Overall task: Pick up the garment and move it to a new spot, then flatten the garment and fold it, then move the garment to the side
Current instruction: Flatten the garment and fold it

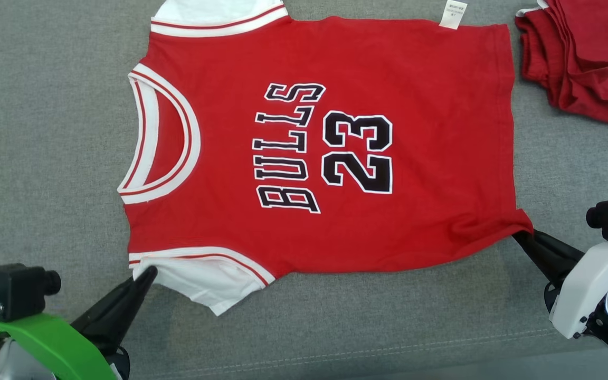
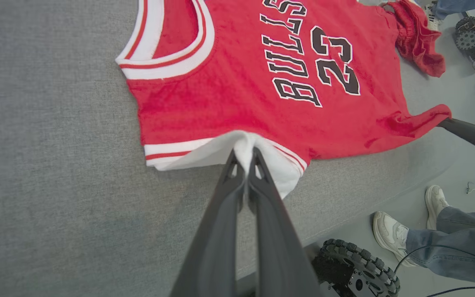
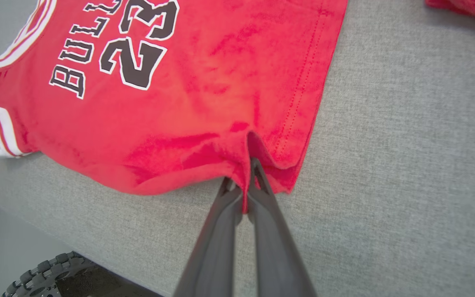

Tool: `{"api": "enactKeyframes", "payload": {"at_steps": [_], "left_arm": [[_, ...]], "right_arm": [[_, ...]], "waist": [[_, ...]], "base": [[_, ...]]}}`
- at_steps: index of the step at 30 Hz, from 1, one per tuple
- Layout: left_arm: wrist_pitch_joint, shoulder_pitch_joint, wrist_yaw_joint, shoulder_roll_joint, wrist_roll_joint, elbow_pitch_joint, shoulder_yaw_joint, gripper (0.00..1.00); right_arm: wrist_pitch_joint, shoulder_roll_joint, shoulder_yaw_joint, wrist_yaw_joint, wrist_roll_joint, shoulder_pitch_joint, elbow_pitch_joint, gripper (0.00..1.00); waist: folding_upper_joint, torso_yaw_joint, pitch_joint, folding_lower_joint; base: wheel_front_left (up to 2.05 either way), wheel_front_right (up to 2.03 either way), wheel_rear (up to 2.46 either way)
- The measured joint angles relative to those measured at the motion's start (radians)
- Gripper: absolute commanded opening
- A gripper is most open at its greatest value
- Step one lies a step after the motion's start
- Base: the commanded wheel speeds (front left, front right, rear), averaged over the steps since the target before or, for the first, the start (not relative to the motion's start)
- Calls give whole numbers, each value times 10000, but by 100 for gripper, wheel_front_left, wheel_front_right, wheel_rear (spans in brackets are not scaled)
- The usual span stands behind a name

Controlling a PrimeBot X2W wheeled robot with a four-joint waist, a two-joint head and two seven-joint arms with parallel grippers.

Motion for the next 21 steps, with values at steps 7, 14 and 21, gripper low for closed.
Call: {"api": "enactKeyframes", "payload": {"at_steps": [7,14,21], "left_arm": [[894,-1391,178,341,-504,-420,232,0],[1668,-2469,408,504,-953,-347,362,0],[2174,-3231,512,499,-1227,-17,431,0]], "right_arm": [[240,38,-10,-23,8,-522,-42,0],[462,196,169,-17,17,-1125,-134,0],[640,198,234,-4,15,-1457,-81,0]], "waist": [[0,-116,344,0],[0,-324,491,0],[1,-506,513,0]], "base": [[0,0,0],[0,0,0],[0,0,0]]}}
